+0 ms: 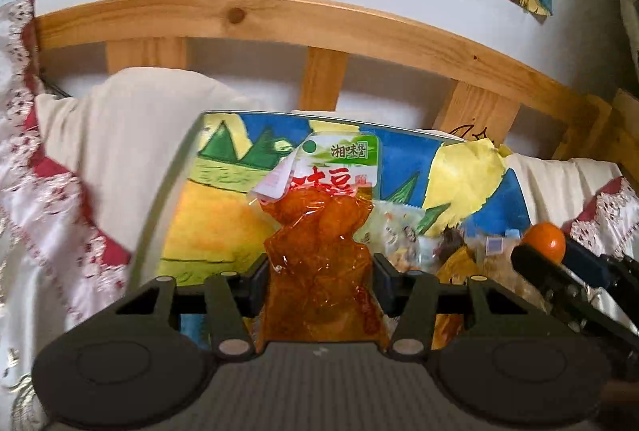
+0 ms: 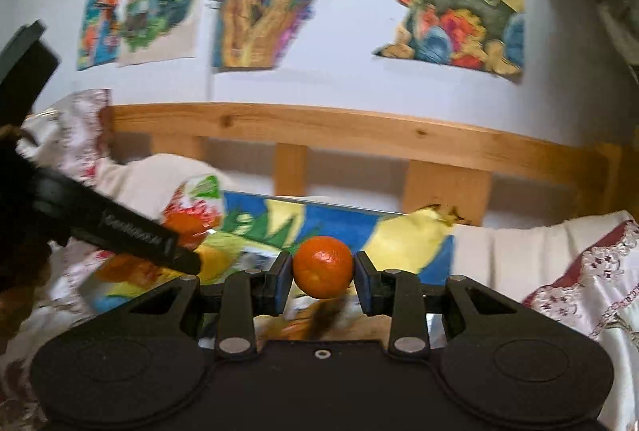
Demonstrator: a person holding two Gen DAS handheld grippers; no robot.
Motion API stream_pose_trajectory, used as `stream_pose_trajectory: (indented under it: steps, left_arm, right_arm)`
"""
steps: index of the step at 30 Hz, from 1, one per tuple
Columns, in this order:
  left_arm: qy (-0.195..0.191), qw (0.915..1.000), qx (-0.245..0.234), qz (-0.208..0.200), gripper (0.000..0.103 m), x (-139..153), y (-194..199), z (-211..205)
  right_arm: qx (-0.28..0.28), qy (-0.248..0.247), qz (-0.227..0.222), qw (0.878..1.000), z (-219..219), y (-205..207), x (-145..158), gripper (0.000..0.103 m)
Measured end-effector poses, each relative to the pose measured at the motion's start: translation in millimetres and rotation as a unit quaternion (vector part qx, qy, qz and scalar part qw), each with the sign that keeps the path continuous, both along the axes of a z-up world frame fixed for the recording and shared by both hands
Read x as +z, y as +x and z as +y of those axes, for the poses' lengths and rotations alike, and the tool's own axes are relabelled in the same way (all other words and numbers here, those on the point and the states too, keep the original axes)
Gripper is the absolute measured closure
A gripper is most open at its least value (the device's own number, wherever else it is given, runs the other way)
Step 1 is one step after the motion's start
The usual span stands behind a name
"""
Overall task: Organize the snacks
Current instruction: 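Carry orange pack into tray with left tool while right carries orange fruit there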
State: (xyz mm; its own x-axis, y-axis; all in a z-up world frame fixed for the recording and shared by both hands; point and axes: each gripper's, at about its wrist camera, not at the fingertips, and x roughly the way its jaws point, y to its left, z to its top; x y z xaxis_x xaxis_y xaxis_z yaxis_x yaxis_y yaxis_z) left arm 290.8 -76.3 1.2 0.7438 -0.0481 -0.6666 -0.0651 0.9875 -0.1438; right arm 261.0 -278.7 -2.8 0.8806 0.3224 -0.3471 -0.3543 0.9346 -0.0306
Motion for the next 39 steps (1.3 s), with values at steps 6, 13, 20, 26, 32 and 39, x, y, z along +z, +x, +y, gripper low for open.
stream_pose_trajectory:
  steps: [6, 13, 20, 26, 32, 39]
  left_arm:
    - [0.021, 0.9996, -0.011, 0.011, 0.047, -11, 22, -15]
    - [0.032, 0.999, -0.018, 0.026, 0.047, -25, 34, -23]
    - [0.035, 0.9989, -0.022, 0.022, 0.046, -29, 42, -24]
    - [0.028, 0.9991, -0.025, 0.018, 0.046, -27, 52, -23]
    - [0.026, 0.9991, -0.03, 0.018, 0.045, -28, 56, -25]
    - [0.026, 0.999, -0.033, 0.014, 0.044, -28, 61, -28]
  right_arm:
    - [-0.026, -0.007, -0.002, 1.0, -15, 26, -9, 0.068]
    - [-0.018, -0.013, 0.005, 1.0, -12, 44, -18, 0.068]
    - [-0.009, -0.011, 0.014, 1.0, -5, 53, -30, 0.068]
    - [-0.009, -0.014, 0.024, 1.0, -4, 57, -38, 0.068]
    - [-0.006, -0.02, 0.026, 0.999, -1, 57, -42, 0.068]
    - [-0.017, -0.021, 0.017, 0.999, -1, 57, -44, 0.068]
